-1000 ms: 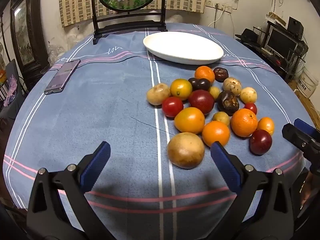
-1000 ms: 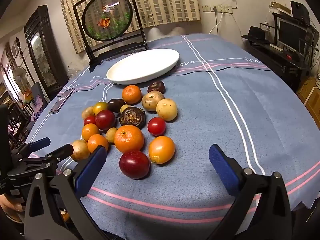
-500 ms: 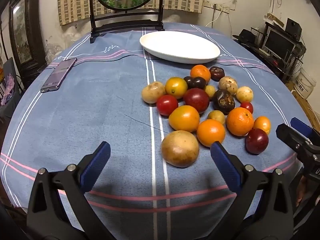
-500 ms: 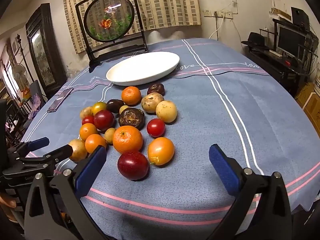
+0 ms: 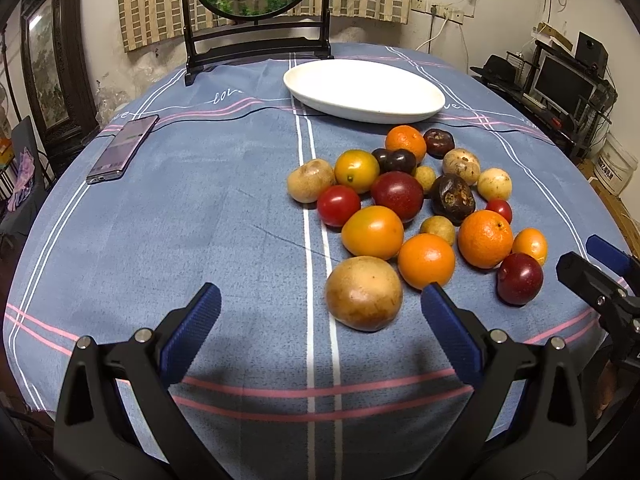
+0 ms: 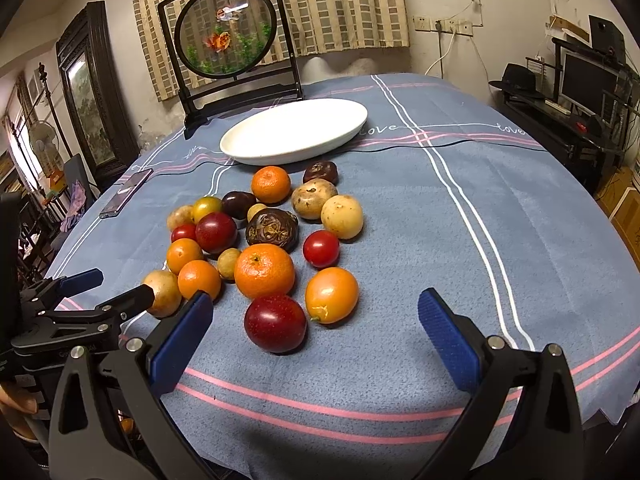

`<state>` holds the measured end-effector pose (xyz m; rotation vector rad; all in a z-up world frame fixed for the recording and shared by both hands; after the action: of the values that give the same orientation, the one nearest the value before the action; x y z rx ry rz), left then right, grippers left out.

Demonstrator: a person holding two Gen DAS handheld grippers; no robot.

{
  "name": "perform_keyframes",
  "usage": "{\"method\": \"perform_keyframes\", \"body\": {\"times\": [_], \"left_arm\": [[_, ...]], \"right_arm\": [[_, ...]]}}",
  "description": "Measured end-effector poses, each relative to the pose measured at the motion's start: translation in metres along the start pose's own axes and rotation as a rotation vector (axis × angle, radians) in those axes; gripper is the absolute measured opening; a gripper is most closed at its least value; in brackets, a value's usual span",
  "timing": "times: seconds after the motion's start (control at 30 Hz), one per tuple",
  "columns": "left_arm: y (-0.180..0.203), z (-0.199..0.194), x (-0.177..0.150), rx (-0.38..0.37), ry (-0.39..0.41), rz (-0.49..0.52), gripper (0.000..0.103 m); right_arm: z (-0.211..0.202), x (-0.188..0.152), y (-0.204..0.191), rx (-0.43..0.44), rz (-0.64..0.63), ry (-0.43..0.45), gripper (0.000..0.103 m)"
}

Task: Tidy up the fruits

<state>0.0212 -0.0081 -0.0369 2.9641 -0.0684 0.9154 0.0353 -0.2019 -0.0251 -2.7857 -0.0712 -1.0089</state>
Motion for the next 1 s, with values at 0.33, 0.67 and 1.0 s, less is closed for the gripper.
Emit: {"method": "perform_keyframes", "body": {"times": [0.33,0.67,1.0], "left_arm": [[0.0013,-0.0015,-0.0008,0.0,0.006,0.005,0.101],[0.0016,0.0015,-0.0021,0.005,-0.003,0.006,0.101],[0.0023,0.0028,-0.0027,0.006,-0.006,0.006,0.101]], "right_arm": [[0.0008,-0.0009,0.0001,0.0,0.003,-0.008,0.102],[0.0015,-0.0014,0.0011,0.0,0.0,-0.012,0.102],[0.0024,-0.0031,0.0001,0.001,-0.005,-0.018,0.102]]}}
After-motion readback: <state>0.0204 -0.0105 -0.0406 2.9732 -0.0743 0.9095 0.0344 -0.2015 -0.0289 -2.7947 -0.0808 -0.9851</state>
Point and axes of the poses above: each gripper's, at about its wrist camera, not at the fingertips, and z roughly the way its jaws point, y to its right, x to its top, the point moved 5 cm from there along z, roughly the way its jaws point, and after that the axes turned 7 degrees about -y, right-handed, at the moved point
